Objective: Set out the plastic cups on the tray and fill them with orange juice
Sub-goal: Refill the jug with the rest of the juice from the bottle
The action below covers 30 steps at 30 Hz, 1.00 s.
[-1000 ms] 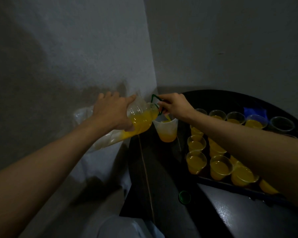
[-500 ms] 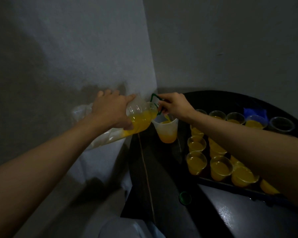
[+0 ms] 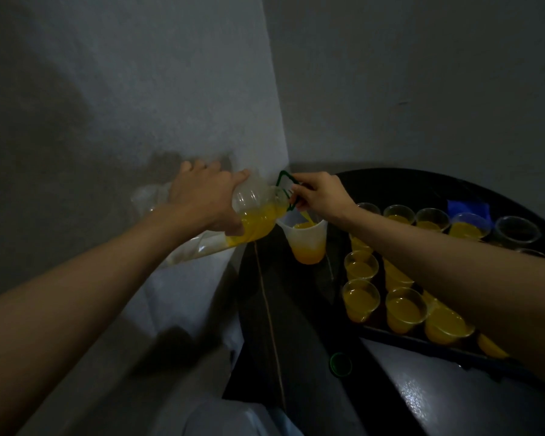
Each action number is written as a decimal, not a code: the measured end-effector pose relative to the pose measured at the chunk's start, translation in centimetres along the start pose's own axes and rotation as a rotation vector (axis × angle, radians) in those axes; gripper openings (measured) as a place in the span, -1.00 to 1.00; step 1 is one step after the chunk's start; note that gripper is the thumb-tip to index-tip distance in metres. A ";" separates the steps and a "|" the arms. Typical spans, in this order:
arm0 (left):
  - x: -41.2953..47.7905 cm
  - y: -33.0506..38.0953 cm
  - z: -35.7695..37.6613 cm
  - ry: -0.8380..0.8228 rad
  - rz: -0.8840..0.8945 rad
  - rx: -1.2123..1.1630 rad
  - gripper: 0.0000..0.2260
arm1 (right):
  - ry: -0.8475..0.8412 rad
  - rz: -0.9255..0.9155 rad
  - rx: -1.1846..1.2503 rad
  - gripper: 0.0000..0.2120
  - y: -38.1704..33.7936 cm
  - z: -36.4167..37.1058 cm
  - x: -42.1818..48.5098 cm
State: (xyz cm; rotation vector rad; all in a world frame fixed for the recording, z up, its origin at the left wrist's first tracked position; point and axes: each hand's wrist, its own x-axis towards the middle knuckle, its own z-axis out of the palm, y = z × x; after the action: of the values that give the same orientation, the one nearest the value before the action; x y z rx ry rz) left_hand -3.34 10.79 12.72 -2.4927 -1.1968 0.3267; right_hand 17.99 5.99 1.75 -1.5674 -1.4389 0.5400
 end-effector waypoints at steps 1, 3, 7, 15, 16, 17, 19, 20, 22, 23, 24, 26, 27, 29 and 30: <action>0.0 0.0 -0.1 -0.005 0.001 0.004 0.02 | 0.007 0.007 0.006 -0.76 -0.1 0.1 0.0; 0.1 -0.1 -0.4 -0.011 0.001 0.012 0.03 | 0.019 0.015 0.020 -0.75 -0.2 0.1 0.0; 0.1 0.0 -0.7 -0.016 0.001 0.024 0.03 | 0.020 0.025 0.036 -0.75 -0.2 0.1 -0.1; 0.2 0.1 -1.3 -0.024 0.020 0.042 0.02 | 0.016 0.039 0.077 -0.73 0.2 0.1 -0.3; 0.2 0.1 -1.4 -0.025 0.024 0.046 0.01 | 0.019 0.042 0.084 -0.72 0.3 0.2 -0.4; 0.2 0.1 -1.4 -0.024 0.030 0.051 0.01 | 0.023 0.044 0.091 -0.72 0.3 0.2 -0.4; 0.3 0.1 -1.6 -0.023 0.045 0.065 0.00 | 0.030 0.049 0.104 -0.73 0.4 0.2 -0.5; 0.4 0.1 -1.6 -0.026 0.050 0.071 0.00 | 0.031 0.053 0.112 -0.74 0.4 0.2 -0.6; 0.6 0.2 -1.8 -0.032 0.056 0.081 0.01 | 0.029 0.062 0.126 -0.74 0.4 0.2 -0.7; 0.7 0.2 -1.8 -0.035 0.059 0.084 0.01 | 0.028 0.067 0.130 -0.74 0.5 0.2 -0.7; 0.7 0.2 -1.8 -0.034 0.064 0.088 0.01 | 0.028 0.070 0.133 -0.74 0.5 0.1 -0.7; 0.8 0.2 -2.0 -0.028 0.070 0.096 0.01 | 0.028 0.075 0.143 -0.73 0.6 0.1 -0.8; 0.9 0.3 -2.0 -0.026 0.070 0.099 0.01 | 0.029 0.079 0.149 -0.73 0.6 0.1 -0.8; 0.9 0.4 -2.2 -0.025 0.070 0.107 0.00 | 0.031 0.089 0.163 -0.72 0.7 0.1 -0.9; 0.9 0.5 -2.3 -0.025 0.074 0.111 0.00 | 0.031 0.092 0.171 -0.71 0.7 0.1 -0.9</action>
State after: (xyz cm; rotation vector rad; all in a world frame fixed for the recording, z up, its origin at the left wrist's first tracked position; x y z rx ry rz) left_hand -1.61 10.73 14.51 -2.4468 -1.0678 0.4328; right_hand 18.13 5.21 0.85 -1.5044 -1.2673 0.6720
